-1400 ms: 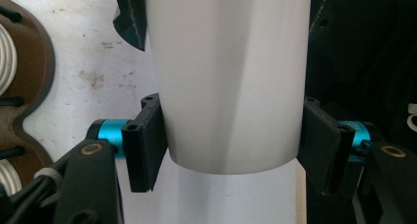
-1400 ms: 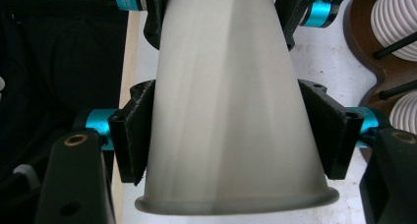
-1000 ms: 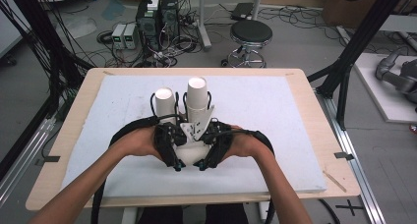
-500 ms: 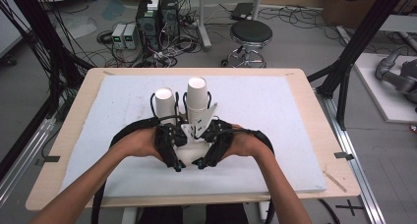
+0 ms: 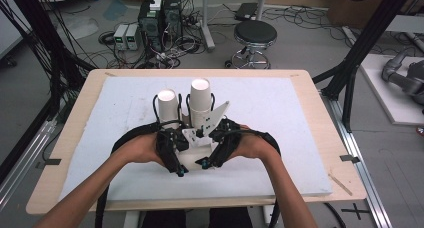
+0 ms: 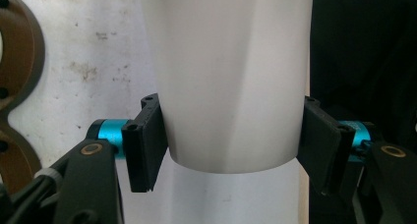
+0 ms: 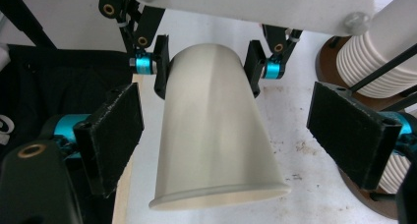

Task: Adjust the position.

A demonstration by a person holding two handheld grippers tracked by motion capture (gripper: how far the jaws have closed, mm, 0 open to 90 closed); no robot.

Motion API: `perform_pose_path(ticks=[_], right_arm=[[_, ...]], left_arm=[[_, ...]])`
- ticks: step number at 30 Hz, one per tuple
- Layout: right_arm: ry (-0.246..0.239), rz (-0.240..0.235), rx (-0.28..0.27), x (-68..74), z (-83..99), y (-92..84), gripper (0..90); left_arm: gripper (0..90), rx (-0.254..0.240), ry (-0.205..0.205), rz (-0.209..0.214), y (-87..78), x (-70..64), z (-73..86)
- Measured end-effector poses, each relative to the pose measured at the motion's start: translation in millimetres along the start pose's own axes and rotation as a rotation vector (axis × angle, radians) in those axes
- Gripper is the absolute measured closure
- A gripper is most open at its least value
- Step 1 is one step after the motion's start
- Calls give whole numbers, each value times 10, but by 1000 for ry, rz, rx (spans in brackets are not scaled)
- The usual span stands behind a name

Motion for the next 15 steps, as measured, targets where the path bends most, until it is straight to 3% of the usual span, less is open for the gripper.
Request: perform_pose_path(ticks=[6,15], right_arm=[[3,11,-31,-6,-16,-58,146],[-7,25,-91,2,-67,-133,146]], left_arm=[[344,1,-3,-3,-3,-8,-1],[344,-45,-1,-37,-77,-12,-43]])
Point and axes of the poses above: each handheld gripper's, and its own axes: y roughly forward along the jaws, z roughly out of its underside, x roughly to its left, the point moved 8 cm from there along y, roughly forward along the jaws, and after that the axes turned 12 degrees about y, right-handed, at the moved point
